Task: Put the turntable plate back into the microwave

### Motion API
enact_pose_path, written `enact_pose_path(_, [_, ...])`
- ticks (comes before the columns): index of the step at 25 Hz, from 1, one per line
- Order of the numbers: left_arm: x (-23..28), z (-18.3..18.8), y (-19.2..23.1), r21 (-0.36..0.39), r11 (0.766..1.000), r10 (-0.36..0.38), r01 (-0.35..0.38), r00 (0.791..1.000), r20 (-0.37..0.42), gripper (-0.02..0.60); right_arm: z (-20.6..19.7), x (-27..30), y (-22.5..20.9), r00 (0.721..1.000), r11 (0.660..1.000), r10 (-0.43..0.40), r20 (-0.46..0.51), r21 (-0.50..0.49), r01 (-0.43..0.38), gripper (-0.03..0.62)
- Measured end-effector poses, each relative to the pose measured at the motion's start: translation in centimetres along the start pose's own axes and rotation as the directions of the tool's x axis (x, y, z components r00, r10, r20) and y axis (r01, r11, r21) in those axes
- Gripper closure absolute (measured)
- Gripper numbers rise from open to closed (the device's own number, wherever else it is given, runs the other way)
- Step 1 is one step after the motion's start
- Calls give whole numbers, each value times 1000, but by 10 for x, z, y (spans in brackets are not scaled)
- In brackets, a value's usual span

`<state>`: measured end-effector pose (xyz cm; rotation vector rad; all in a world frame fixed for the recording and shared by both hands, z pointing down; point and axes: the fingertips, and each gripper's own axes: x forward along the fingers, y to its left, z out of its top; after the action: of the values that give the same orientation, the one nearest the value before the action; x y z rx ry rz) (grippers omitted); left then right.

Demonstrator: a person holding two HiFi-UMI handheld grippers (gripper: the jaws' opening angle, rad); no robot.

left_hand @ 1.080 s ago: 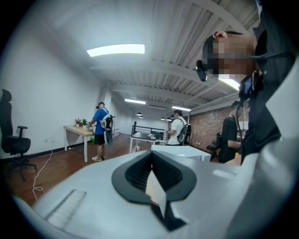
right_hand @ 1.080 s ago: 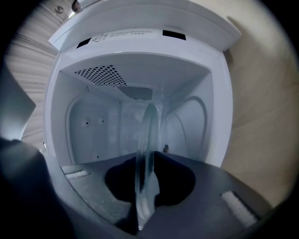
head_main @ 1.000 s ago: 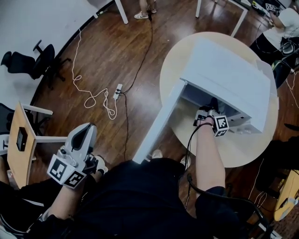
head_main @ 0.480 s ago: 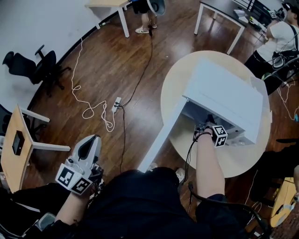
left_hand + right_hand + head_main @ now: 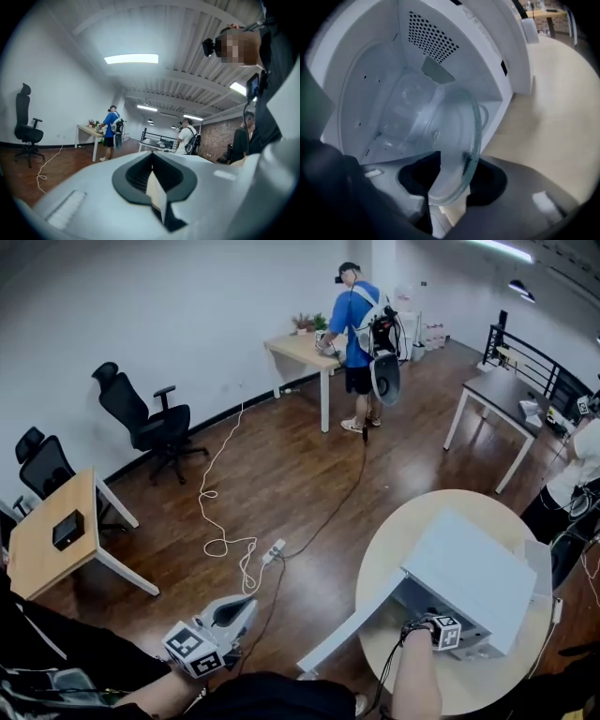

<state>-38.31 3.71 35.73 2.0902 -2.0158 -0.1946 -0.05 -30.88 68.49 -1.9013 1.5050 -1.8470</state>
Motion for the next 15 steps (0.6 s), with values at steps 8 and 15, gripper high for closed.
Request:
enact_pose_path(8, [-7, -2, -10, 32, 999, 6, -5, 1000, -7, 578, 4, 22, 21, 998, 994, 57, 16, 89, -58, 436])
enact_pose_path(15, [-28, 4, -19, 24, 1000, -5, 5, 999, -37, 578, 7, 17, -3, 994, 993, 105, 11, 59, -105, 456])
